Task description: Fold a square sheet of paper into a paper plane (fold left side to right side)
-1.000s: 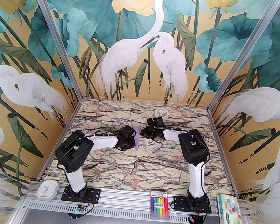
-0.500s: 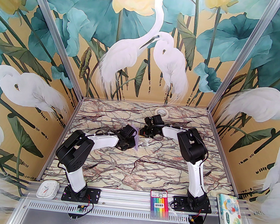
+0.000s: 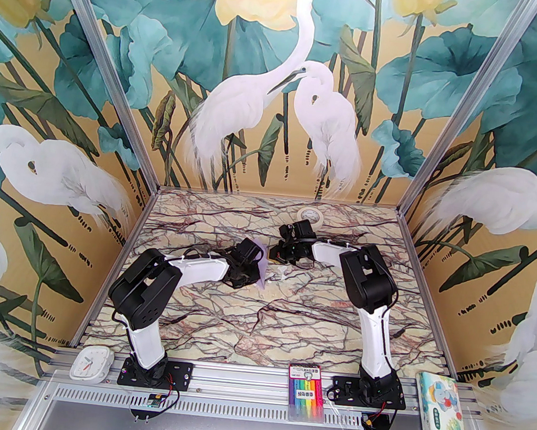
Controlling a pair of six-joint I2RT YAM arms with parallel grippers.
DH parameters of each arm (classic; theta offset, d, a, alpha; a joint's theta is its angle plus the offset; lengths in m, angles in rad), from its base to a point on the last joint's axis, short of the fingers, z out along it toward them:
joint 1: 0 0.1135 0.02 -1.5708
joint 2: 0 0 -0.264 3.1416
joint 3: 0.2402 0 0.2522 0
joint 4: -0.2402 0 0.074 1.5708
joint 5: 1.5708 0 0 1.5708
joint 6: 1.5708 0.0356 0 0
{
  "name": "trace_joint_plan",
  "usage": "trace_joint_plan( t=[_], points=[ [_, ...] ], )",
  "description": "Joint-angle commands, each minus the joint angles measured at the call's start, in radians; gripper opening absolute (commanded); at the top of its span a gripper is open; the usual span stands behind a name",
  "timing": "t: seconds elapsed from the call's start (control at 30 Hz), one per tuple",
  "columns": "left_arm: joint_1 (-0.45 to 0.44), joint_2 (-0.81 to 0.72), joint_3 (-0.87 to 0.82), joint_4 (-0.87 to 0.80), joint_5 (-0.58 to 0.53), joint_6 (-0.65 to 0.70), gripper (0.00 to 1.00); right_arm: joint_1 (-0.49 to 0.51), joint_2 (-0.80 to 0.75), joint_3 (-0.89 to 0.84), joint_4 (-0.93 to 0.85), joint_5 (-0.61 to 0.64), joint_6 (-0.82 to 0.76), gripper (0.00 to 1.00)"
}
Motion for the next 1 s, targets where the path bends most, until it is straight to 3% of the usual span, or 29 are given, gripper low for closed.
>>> trace_joint_plan(
  t=[0.0, 0.47, 0.97],
  points=[
    [0.003, 0.068, 0.004, -0.009, -0.023, 0.024, 0.02, 0.0, 0.011, -0.029, 0.087, -0.02, 0.075, 0.12],
    [0.003, 0.084, 0.025, -0.009, -0.012, 0.024, 0.02, 0.02, -0.025, -0.201, 0.412, 0.001, 0.333, 0.16],
    [0.001, 0.089, 0.026, -0.007, -0.012, 0.02, 0.02, 0.055, -0.063, -0.34, 0.601, 0.092, 0.472, 0.19]
  ],
)
